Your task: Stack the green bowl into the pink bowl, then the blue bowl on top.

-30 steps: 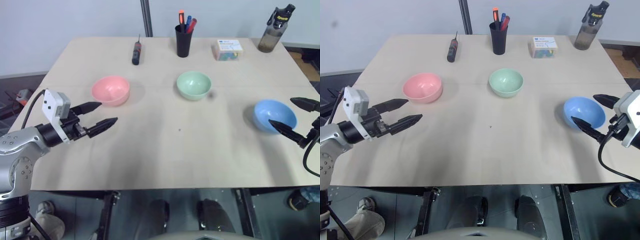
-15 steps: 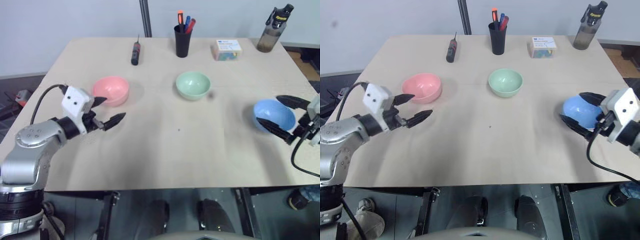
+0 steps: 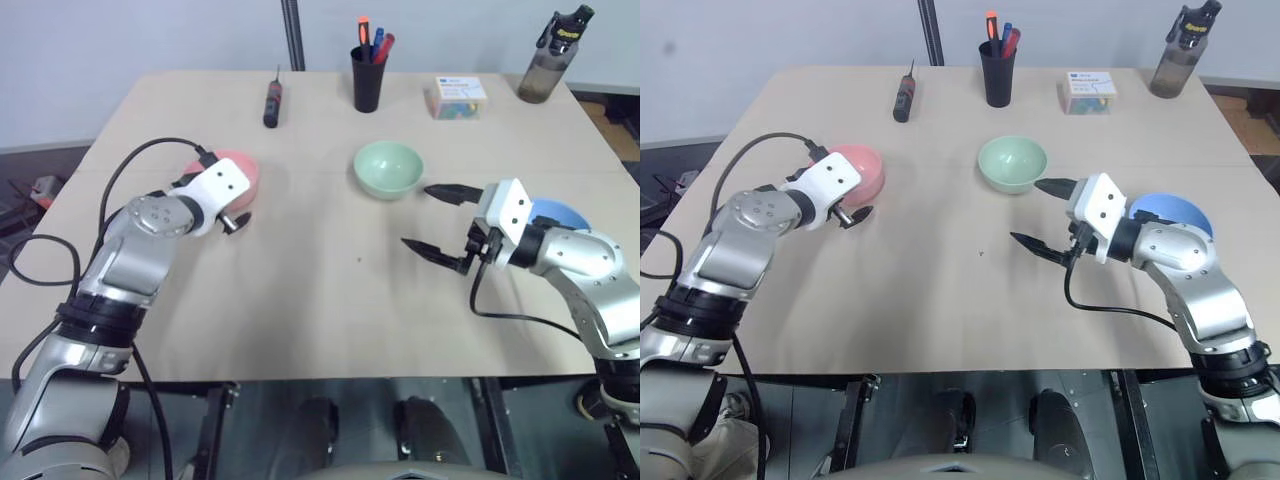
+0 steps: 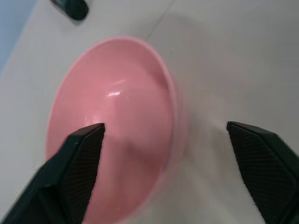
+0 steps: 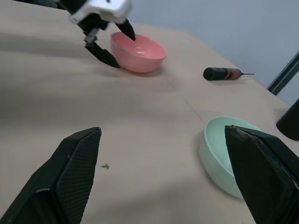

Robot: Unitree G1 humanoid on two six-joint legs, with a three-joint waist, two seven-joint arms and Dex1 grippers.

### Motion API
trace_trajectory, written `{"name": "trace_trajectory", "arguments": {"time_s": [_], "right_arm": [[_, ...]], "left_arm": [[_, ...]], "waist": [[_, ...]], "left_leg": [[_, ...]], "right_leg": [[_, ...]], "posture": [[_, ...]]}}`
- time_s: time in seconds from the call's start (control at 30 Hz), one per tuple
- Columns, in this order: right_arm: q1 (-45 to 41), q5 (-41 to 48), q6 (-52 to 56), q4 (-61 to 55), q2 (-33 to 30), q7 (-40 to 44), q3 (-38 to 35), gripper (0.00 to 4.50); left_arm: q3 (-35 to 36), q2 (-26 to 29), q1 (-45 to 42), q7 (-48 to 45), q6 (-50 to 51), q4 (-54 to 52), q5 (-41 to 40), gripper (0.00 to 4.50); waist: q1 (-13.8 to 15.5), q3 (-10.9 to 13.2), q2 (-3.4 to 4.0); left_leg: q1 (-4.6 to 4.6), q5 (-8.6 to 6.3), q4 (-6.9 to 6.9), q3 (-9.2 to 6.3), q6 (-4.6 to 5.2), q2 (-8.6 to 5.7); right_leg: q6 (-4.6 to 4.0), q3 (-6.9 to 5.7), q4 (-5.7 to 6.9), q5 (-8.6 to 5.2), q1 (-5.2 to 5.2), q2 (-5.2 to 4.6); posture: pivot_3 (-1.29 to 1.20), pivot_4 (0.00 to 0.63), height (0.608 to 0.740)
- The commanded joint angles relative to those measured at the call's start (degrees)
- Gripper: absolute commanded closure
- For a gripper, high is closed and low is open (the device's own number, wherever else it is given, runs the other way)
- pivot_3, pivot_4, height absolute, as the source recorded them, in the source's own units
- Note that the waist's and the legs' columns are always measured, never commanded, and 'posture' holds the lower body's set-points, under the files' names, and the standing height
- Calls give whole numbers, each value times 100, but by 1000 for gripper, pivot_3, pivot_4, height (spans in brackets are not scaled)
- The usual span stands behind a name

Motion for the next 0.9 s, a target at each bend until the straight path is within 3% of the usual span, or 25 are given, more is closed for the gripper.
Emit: {"name": "trace_trajectory", "arguments": {"time_s": [0.03,0.07,0.13,0.2,0.23,0.3,0.4,0.67,0.9], "right_arm": [[-137,-16,-187,-31,29,67,-59,0],[-132,-33,-199,-28,34,79,-72,0],[-104,-56,-202,-38,30,79,-105,0],[-53,-94,-227,-44,15,74,-126,0],[-36,-108,-235,-47,13,71,-132,0],[-4,-129,-252,-55,14,71,-135,0],[71,-146,-275,-96,-16,72,-165,0],[534,-140,-232,-314,-187,-82,-512,0],[963,-118,-40,-736,-229,-394,-816,0]], "left_arm": [[-17,-46,-216,-190,-281,199,155,1466],[-16,-66,-237,-243,-339,244,176,1634],[-19,-94,-267,-324,-384,329,222,2492],[-4,-130,-296,-416,-440,381,219,2968],[4,-145,-307,-449,-463,394,219,3434],[64,-178,-296,-576,-523,308,155,3876],[183,-173,-202,-941,-584,-52,-68,3876],[260,40,351,-2663,-560,-2295,-1302,3876],[-88,-297,202,-2921,-952,-2217,-1228,3876]], "waist": [[-11,0,0],[-13,0,0],[-11,0,0],[-11,0,0],[-9,0,-1],[-8,0,-1],[-4,0,-1],[1,0,-1],[-8,0,0]], "left_leg": [[0,0,0,0,0,1],[-1,0,0,1,0,2],[-1,0,0,1,0,2],[-1,0,0,1,0,3],[-1,0,1,1,0,3],[-1,0,2,1,0,4],[-3,0,4,1,0,6],[-16,0,8,-1,0,14],[5,-1,9,4,3,13]], "right_leg": [[0,1,0,0,0,1],[0,2,-1,0,-1,1],[0,2,0,0,-2,0],[0,2,1,0,-2,0],[0,2,2,0,-2,0],[0,2,3,0,-2,0],[0,2,3,0,-2,-1],[0,3,2,0,-12,-8],[0,7,9,0,5,0]], "posture": [[0,150,740],[0,150,740],[0,150,740],[0,150,740],[0,150,740],[0,150,740],[0,150,740],[0,150,740],[0,150,740]]}}
